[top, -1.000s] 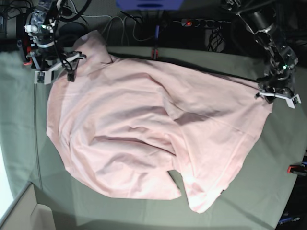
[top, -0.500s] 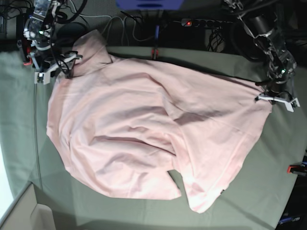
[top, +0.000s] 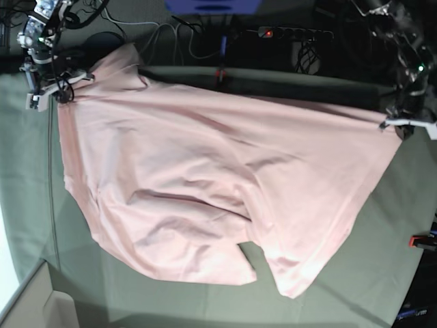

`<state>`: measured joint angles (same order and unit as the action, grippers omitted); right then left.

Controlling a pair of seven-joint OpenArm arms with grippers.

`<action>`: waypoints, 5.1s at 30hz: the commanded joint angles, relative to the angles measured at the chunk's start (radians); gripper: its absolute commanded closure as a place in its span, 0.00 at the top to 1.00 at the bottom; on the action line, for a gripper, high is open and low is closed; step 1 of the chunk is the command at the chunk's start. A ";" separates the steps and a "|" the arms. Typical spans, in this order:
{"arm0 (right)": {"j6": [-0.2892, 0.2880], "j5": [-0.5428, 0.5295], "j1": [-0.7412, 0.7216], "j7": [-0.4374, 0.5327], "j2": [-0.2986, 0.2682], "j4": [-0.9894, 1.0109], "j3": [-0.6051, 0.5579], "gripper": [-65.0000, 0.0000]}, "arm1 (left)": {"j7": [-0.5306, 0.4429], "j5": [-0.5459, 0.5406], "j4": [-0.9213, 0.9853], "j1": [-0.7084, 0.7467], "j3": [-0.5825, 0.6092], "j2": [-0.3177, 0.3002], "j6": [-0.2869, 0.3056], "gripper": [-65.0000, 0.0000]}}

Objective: Layout the t-shirt on the table in an organized manner, then fold the t-shirt properly
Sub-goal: 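Regrasp the shirt corner with the right gripper and pull it taut, then lift the shirt with both grippers, shake it, and lay it flat, then grasp the shirt corner with the right gripper and drag it outward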

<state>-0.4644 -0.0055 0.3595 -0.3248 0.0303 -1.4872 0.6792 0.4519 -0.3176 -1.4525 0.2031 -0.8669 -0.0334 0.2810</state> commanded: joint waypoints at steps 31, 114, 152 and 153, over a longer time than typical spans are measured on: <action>-0.234 0.006 -0.416 0.025 -0.174 -0.244 -0.125 0.00 | -0.041 0.044 -0.027 -0.479 0.384 -0.109 -0.022 0.00; -0.234 0.155 -0.006 -0.099 -0.123 -0.516 -0.088 0.00 | 0.209 -0.274 -0.228 0.051 -0.016 -0.141 -0.012 0.00; -0.234 0.312 -0.273 -0.106 -0.080 -0.008 -0.140 0.59 | 0.201 -0.271 -0.066 -0.101 0.061 -0.141 -0.013 0.00; -0.234 0.312 -0.267 -0.106 -0.080 0.000 -0.140 0.59 | 0.201 -0.271 -0.066 -0.101 0.061 -0.141 -0.013 0.00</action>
<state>-0.7033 0.3161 0.0986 -0.4469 -0.0383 -1.4719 0.5365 0.6735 -0.5739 -1.5024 0.1085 -0.8024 -0.1581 0.2626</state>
